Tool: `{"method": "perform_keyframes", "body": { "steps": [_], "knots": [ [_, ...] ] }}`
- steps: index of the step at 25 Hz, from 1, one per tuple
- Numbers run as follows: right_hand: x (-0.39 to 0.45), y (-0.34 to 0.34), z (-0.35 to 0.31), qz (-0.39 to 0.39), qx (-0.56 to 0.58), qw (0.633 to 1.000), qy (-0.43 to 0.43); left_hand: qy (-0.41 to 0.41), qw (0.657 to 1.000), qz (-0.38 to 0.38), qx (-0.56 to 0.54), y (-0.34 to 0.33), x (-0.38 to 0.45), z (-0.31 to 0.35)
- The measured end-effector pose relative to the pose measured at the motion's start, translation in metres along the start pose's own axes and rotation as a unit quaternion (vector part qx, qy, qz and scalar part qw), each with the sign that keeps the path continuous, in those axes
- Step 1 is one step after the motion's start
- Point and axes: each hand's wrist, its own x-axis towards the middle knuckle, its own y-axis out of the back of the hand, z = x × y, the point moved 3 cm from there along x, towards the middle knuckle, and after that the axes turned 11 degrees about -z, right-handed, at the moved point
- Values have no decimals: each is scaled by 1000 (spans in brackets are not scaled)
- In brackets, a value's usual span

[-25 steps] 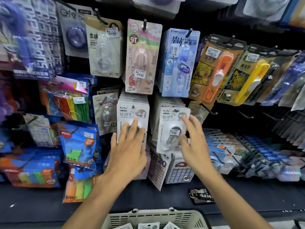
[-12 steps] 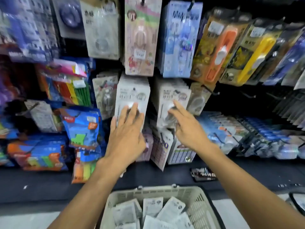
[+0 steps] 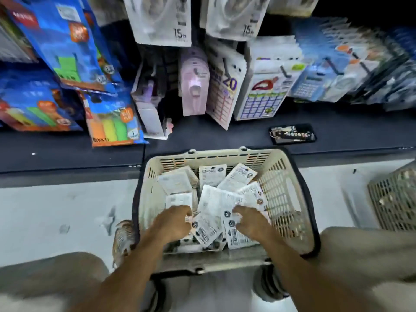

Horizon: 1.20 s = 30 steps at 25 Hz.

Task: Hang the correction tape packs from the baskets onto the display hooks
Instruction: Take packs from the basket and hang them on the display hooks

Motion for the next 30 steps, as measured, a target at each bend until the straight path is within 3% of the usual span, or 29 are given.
{"method": "perform_keyframes", "body": {
  "steps": [5, 9, 12, 14, 17, 19, 20, 22, 24, 26, 28, 30],
  "knots": [
    [34, 5, 35, -21, -232, 972, -16, -9, 999, 1, -36, -28, 40, -2],
    [49, 7, 34, -61, -269, 961, -8, -32, 996, 8, -86, -27, 59, 6],
    [43, 3, 36, -144, -166, 976, 1, -33, 986, 1, -162, -31, 65, 5],
    [32, 17, 35, -151, -40, 988, 0, -25, 967, 2, -255, -33, 65, 5],
    [11, 55, 8, 21, 208, 978, 8, -36, 892, 56, -447, -24, 58, 14],
    [-2, 67, -25, 133, 174, 976, 15, -95, 827, -23, -553, -19, 53, 30],
    [-5, 61, -43, 120, 153, 980, 40, -127, 802, -78, -579, -18, 50, 39],
    [-6, 40, -69, -25, 194, 972, 126, -147, 777, -125, -599, -19, 48, 45],
    [-10, 30, -71, -133, 346, 911, 179, -113, 765, -55, -632, -18, 49, 30],
    [-11, 32, -56, -83, 459, 865, 184, -97, 750, 11, -654, -18, 50, 13],
    [-7, 22, -47, -55, 461, 874, 144, -108, 754, 14, -647, -18, 49, 6],
    [-1, 3, -57, -93, 434, 887, 131, -92, 754, 25, -650, -18, 50, 2]
  ]
}}
